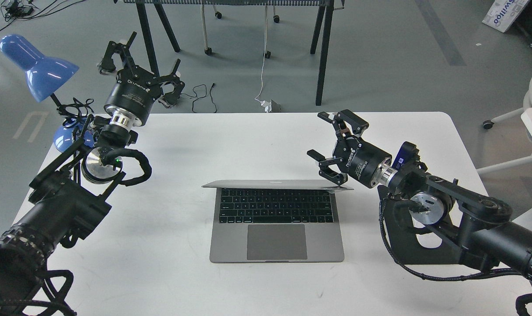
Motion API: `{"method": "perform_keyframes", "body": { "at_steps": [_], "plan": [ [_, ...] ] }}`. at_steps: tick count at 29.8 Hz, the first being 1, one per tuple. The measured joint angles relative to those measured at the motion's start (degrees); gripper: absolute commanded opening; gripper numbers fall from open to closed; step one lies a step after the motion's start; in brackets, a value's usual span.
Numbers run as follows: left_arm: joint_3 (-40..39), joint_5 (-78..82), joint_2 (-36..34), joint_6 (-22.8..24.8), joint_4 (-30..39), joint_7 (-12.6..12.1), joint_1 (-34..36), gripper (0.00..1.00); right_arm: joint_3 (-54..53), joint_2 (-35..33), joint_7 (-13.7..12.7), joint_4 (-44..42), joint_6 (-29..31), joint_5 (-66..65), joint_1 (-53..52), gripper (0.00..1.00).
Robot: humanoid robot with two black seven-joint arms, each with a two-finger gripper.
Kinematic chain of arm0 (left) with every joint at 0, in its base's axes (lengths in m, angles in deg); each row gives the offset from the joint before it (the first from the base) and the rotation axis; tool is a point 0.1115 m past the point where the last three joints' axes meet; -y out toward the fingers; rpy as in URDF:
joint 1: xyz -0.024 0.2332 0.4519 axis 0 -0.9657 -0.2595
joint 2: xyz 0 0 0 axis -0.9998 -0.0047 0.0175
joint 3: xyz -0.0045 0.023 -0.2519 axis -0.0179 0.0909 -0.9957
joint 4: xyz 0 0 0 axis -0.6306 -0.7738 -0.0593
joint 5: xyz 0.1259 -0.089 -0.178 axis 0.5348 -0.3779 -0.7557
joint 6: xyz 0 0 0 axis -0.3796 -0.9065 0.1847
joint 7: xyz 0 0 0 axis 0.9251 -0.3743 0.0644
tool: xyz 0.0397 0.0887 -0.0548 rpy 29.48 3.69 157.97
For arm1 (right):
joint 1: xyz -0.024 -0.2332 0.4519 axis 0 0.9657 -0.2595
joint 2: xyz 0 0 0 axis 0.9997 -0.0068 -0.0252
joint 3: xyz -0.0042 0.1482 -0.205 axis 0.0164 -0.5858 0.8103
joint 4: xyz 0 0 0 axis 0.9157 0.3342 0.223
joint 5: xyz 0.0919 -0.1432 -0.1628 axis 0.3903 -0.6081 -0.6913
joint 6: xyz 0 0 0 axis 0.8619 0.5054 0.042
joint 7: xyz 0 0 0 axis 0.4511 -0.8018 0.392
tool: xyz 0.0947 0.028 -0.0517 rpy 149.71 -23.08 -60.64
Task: Close notebook with right arm
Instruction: 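Push the laptop screen's top edge away from the robot with the right gripper, then press the screen down onto the keyboard with the right gripper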
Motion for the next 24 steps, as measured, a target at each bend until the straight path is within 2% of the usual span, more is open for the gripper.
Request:
{"method": "perform_keyframes", "body": {
  "at_steps": [24],
  "plan": [
    [-0.1,-0.1,0.0,0.4,0.0,0.0,0.0,1.00,0.7,0.4,0.0,-0.1,-0.4,-17.8,6.6,1.00]
  ]
}}
